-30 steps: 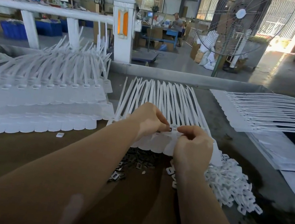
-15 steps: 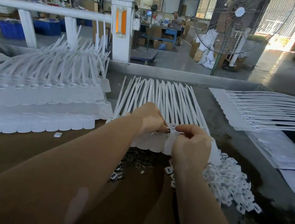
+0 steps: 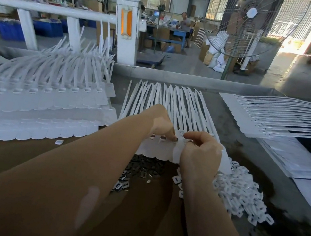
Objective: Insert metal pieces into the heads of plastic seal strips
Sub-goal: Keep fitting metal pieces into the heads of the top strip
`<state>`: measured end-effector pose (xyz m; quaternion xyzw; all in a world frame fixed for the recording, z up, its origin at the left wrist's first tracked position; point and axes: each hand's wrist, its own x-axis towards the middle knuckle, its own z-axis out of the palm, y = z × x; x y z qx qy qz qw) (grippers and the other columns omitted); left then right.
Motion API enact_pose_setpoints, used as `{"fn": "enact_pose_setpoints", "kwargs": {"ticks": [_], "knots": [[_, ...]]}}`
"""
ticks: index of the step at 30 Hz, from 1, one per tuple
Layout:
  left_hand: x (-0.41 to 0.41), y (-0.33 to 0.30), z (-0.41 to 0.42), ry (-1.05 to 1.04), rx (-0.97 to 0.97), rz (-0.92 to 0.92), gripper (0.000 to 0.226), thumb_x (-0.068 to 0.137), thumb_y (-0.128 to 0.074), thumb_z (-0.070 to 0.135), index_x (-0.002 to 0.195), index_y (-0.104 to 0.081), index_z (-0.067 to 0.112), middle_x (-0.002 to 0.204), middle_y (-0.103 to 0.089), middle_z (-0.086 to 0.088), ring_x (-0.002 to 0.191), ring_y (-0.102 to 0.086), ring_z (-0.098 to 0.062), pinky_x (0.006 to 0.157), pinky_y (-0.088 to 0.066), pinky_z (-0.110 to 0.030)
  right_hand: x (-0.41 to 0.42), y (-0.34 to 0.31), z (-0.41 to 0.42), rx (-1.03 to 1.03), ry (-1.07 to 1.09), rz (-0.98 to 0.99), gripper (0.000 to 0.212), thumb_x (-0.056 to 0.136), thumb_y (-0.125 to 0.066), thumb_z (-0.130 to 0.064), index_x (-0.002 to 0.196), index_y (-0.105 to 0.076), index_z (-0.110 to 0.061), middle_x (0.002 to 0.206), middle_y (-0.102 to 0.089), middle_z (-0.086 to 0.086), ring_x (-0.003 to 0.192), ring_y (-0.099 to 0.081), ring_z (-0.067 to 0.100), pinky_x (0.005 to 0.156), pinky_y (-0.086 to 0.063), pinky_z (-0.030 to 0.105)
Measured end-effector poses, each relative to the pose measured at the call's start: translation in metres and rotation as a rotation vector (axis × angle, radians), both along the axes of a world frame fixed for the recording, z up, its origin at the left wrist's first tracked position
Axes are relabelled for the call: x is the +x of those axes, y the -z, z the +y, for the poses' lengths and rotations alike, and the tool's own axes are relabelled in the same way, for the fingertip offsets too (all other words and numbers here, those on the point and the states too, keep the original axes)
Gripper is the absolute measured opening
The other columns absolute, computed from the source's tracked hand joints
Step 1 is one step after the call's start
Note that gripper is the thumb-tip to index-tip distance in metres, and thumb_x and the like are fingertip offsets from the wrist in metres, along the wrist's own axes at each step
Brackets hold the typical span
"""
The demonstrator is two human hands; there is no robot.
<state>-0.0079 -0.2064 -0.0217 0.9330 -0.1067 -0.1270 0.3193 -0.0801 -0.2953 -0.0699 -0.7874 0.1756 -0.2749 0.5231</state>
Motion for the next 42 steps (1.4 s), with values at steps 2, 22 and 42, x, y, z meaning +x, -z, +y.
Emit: {"fn": "enact_pose_setpoints", "kwargs": {"ticks": [2, 22, 42], "knots": [[0.0, 0.0, 0.004, -0.025, -0.071, 0.0, 0.024, 0.078, -0.075, 0.018, 0.1, -0.072, 0.009, 0.091, -0.065, 0.001, 0.085, -0.058, -0.013, 0.071, -0.046, -0.024, 0.0, 0.001, 0.0, 0.0, 0.006, -0.006, 0.024, 0.081, -0.051, 0.003, 0.083, -0.063, -0.018, 0.086, -0.061, -0.001, 0.087, -0.059, 0.017, 0.08, -0.052, 0.037], [-0.034, 0.047, 0.069, -0.288, -0.221, -0.497, 0.005, 0.083, -0.068, 0.02, 0.084, -0.073, 0.022, 0.077, -0.058, 0.015, 0.071, -0.052, 0.004, 0.059, -0.037, -0.006, -0.003, 0.007, 0.019, -0.338, -0.477, -0.091, 0.025, 0.08, -0.056, 0.004, 0.078, -0.069, -0.017, 0.094, -0.061, -0.009, 0.099, -0.055, 0.01, 0.09, -0.044, 0.03], [-0.045, 0.061, 0.074, -0.257, -0.216, -0.535, 0.007, 0.082, -0.068, 0.017, 0.08, -0.071, 0.023, 0.085, -0.057, 0.013, 0.091, -0.056, -0.012, 0.088, -0.045, -0.032, -0.008, 0.005, 0.02, -0.443, -0.819, 0.025, 0.007, 0.077, -0.072, -0.014, 0.078, -0.072, -0.021, 0.089, -0.064, -0.013, 0.09, -0.056, 0.002, 0.087, -0.046, 0.025]]}}
